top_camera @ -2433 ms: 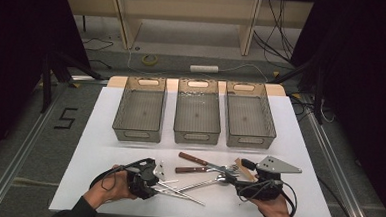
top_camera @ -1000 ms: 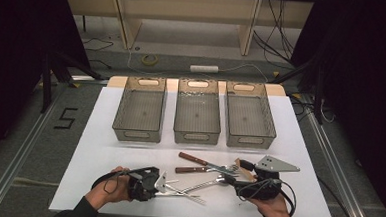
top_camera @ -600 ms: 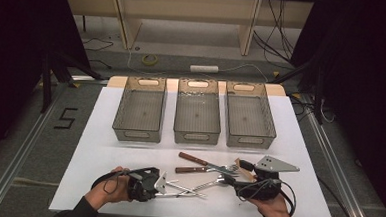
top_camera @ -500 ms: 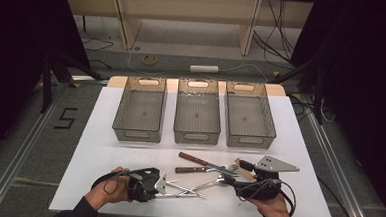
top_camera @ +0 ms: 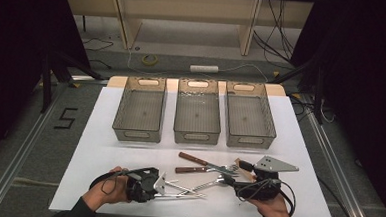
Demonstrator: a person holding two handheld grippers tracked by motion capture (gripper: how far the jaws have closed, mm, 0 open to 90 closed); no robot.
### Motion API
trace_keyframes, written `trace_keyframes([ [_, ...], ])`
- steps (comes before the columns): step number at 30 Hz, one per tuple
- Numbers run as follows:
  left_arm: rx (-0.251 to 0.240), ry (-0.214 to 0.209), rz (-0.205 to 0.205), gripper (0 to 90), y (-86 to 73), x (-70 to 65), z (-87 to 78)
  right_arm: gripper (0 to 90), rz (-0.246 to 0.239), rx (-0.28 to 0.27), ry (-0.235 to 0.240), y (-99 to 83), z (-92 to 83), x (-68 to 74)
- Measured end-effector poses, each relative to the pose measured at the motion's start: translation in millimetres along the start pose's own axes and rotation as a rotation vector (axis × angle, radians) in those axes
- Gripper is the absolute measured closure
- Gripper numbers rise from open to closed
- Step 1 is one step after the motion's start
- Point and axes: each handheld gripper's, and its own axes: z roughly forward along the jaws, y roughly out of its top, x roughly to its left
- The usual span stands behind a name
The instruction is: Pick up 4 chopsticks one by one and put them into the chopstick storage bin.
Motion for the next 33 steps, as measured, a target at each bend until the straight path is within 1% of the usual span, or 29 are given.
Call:
trace_keyframes([
  [1, -0.001, 0.005, 0.002, 84.8, 0.2, -0.1, -1.5, 24.6, 0.001, 0.0, 0.001, 0.1, -0.3, -0.1],
  [4, -0.012, -0.01, -0.002, 84.8, 1.2, -1.9, -5.2, 24.6, 0.003, 0.002, 0.002, -0.1, -0.4, -0.2],
  [8, -0.017, -0.02, 0.013, 84.9, 3.1, -4.9, -9.9, 24.6, 0.004, 0.003, 0.003, -0.3, 0.0, 0.0],
  [10, -0.034, -0.024, 0.007, 84.9, 3.8, -5.7, -12.3, 24.6, 0.004, 0.003, 0.004, -0.2, 0.1, 0.1],
  [12, -0.048, -0.015, -0.004, 84.8, 3.9, -5.1, -15.8, 24.5, 0.005, 0.001, 0.004, -0.2, 0.0, 0.0],
  [13, -0.06, -0.012, -0.016, 84.8, 3.7, -4.2, -17.9, 24.5, 0.006, -0.001, 0.005, -0.1, -0.4, -0.3],
  [15, -0.086, -0.006, -0.046, 84.8, 3.2, -2.2, -21.5, 24.4, 0.009, -0.013, 0.002, 0.0, -1.2, -0.5],
  [16, -0.101, 0.008, -0.07, 84.8, 3.0, -0.7, -23.2, 24.4, 0.008, -0.021, 0.002, 0.1, -1.8, -0.8],
  [17, -0.106, 0.012, -0.086, 84.8, 2.8, 0.6, -24.3, 24.4, 0.01, -0.029, 0.0, 0.1, -2.4, -1.1],
  [19, -0.133, 0.02, -0.126, 84.8, 1.9, 4.6, -26.4, 24.3, 0.011, -0.034, 0.001, 0.3, -3.4, -1.8],
  [23, -0.198, 0.04, -0.243, 84.8, -3.8, 16.4, -32.7, 24.3, 0.021, -0.047, -0.006, 0.4, -4.7, -2.4],
  [25, -0.227, 0.064, -0.302, 84.8, -7.5, 24.9, -36.7, 24.3, 0.017, -0.05, -0.008, 0.4, -5.0, -2.9],
  [26, -0.244, 0.078, -0.327, 84.8, -9.8, 30.0, -39.2, 24.4, 0.016, -0.05, -0.011, 0.4, -5.3, -2.8],
  [27, -0.256, 0.083, -0.345, 84.8, -11.0, 32.9, -40.8, 24.3, 0.017, -0.057, -0.013, 0.5, -5.5, -2.6],
  [28, -0.274, 0.094, -0.375, 84.8, -12.7, 37.8, -43.9, 24.4, 0.015, -0.058, -0.012, 0.5, -5.9, -2.5],
  [30, -0.287, 0.115, -0.397, 84.8, -14.8, 44.8, -48.6, 24.4, 0.014, -0.06, -0.014, 0.7, -6.1, -2.3],
  [31, -0.298, 0.129, -0.409, 84.8, -15.7, 48.5, -51.6, 24.4, 0.013, -0.06, -0.015, 0.7, -6.0, -2.4],
  [32, -0.315, 0.145, -0.429, 84.8, -17.1, 53.2, -56.0, 24.4, 0.014, -0.059, -0.017, 0.6, -5.9, -2.7],
  [33, -0.323, 0.153, -0.439, 84.8, -18.0, 56.1, -58.7, 24.4, 0.013, -0.059, -0.018, 0.6, -5.8, -2.9],
])
